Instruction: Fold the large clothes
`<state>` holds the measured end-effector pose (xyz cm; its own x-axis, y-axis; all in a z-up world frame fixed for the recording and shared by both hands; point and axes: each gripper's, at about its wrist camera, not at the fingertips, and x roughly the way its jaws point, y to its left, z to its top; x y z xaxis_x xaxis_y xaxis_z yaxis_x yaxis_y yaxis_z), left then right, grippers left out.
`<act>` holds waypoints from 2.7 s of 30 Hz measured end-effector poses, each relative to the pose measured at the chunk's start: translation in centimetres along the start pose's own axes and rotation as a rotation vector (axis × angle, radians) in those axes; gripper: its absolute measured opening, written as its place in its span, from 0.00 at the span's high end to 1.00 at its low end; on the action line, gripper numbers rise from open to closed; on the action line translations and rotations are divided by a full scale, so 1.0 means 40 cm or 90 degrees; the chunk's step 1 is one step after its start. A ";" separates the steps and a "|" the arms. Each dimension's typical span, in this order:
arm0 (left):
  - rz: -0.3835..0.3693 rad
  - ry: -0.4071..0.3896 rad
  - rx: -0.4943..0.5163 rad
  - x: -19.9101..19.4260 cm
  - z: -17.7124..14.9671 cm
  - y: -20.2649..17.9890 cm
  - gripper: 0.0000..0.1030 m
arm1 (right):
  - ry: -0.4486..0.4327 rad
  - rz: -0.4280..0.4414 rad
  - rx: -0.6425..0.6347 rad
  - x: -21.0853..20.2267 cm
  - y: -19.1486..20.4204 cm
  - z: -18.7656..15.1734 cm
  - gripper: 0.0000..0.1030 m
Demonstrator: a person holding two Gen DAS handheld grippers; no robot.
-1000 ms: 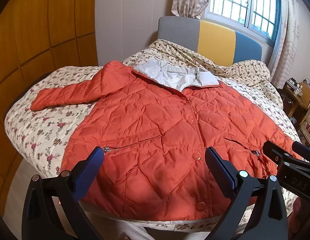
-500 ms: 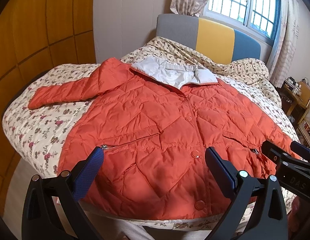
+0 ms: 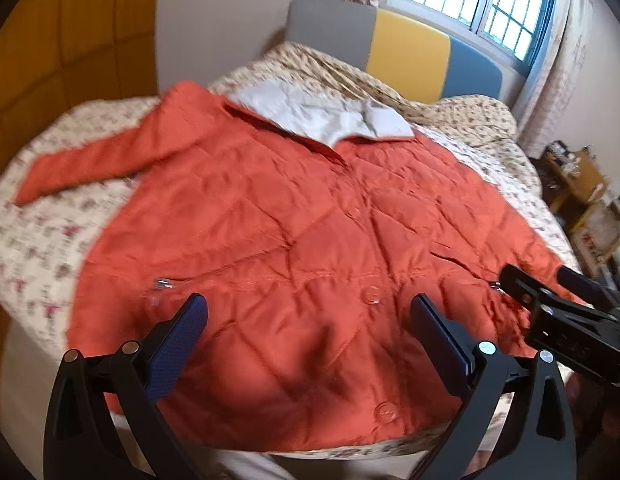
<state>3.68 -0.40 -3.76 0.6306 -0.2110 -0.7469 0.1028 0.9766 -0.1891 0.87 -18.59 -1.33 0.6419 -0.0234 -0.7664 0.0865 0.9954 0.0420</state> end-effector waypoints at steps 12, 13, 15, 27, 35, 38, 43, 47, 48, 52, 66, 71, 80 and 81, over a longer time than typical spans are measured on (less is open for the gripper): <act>0.076 -0.037 0.003 0.120 0.175 0.052 0.03 | 0.017 0.053 -0.002 0.184 -0.049 0.139 0.02; 0.071 -0.044 0.001 0.134 0.206 0.059 0.03 | 0.017 0.062 -0.002 0.201 -0.053 0.159 0.02; 0.070 -0.056 0.000 0.163 0.260 0.068 0.03 | 0.003 0.075 -0.003 0.233 -0.062 0.197 0.02; 0.116 -0.074 0.021 0.448 0.590 0.110 0.03 | -0.019 0.101 0.089 0.500 -0.125 0.481 0.13; 0.162 -0.079 0.028 0.615 0.756 0.121 0.07 | -0.027 0.121 0.129 0.673 -0.119 0.674 0.21; 0.180 -0.064 0.044 0.689 0.803 0.124 0.08 | -0.023 0.126 0.116 0.738 -0.103 0.726 0.24; 0.178 -0.006 0.053 0.783 0.809 0.159 0.40 | 0.025 0.108 0.099 0.847 -0.074 0.763 0.47; 0.145 0.007 0.016 0.793 0.777 0.205 0.68 | 0.041 0.117 0.085 0.866 -0.068 0.743 0.84; 0.141 -0.003 0.010 0.780 0.766 0.218 0.74 | 0.028 0.112 0.084 0.853 -0.072 0.738 0.89; 0.133 -0.032 -0.016 0.727 0.732 0.245 0.84 | -0.009 0.101 0.103 0.786 -0.105 0.704 0.93; 0.108 -0.056 -0.079 0.626 0.590 0.350 0.85 | -0.014 0.074 0.128 0.745 -0.172 0.511 0.92; 0.134 -0.083 -0.095 0.559 0.555 0.348 0.71 | -0.031 0.081 0.137 0.745 -0.176 0.495 0.92; 0.051 -0.174 -0.072 0.478 0.614 0.120 0.31 | -0.044 0.082 0.136 0.737 -0.176 0.490 0.89; 0.052 -0.171 -0.059 0.495 0.628 0.092 0.31 | -0.045 0.082 0.136 0.736 -0.175 0.489 0.89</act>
<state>35.86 0.07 -3.23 0.8166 -0.1013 -0.5682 -0.0194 0.9791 -0.2023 34.08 -28.09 -11.66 0.7086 0.0882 -0.7001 0.1550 0.9485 0.2763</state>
